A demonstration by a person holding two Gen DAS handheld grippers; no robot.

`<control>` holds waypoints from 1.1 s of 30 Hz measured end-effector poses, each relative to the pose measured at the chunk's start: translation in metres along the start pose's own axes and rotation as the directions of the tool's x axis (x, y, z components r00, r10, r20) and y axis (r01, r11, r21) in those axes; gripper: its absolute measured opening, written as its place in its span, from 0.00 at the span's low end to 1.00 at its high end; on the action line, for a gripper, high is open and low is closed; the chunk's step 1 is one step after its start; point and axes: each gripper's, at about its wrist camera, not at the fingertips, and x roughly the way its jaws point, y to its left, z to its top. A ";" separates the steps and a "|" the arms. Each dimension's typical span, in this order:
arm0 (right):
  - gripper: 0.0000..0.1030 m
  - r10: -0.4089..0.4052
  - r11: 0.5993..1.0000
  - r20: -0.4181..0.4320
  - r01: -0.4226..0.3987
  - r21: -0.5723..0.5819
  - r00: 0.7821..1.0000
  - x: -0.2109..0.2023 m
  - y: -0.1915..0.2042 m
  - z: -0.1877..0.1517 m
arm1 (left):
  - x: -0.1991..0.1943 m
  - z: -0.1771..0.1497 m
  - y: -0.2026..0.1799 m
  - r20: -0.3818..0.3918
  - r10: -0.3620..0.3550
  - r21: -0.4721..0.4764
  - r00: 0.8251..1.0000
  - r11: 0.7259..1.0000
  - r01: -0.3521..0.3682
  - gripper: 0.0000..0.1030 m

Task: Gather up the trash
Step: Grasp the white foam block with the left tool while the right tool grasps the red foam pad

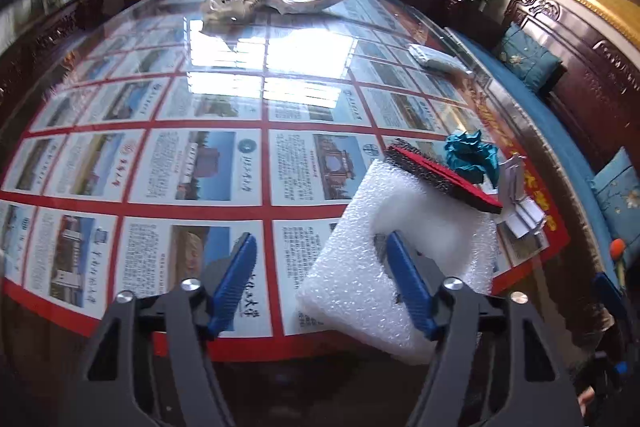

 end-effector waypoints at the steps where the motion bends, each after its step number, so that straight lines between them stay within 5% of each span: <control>1: 0.91 -0.012 1.000 -0.002 0.012 0.006 1.000 0.002 -0.003 0.002 | 0.000 0.001 -0.001 0.000 -0.012 0.008 1.000 1.000 0.012 0.55; 3: 0.91 -0.026 0.999 -0.005 0.026 0.024 1.000 0.005 -0.010 0.006 | -0.002 0.001 -0.004 0.003 -0.028 0.026 1.000 0.999 0.028 0.42; 7: 0.91 -0.028 0.998 -0.028 0.029 0.051 0.999 0.014 -0.020 0.009 | -0.004 0.000 -0.009 0.020 -0.026 0.047 0.999 0.999 0.025 0.39; 12: 0.88 0.004 0.999 -0.033 -0.003 0.054 0.999 0.027 -0.016 0.022 | -0.008 -0.003 -0.004 0.027 -0.048 0.023 0.999 0.999 0.047 0.38; 22: 0.54 -0.003 0.997 -0.120 -0.006 -0.074 0.993 0.083 0.011 0.039 | -0.017 -0.006 0.008 0.029 -0.037 0.020 0.999 0.999 0.037 0.38; 33: 0.49 -0.007 0.993 -0.164 -0.014 -0.121 0.986 0.106 0.026 0.044 | -0.025 -0.011 0.023 0.036 -0.041 0.003 0.999 0.999 0.041 0.38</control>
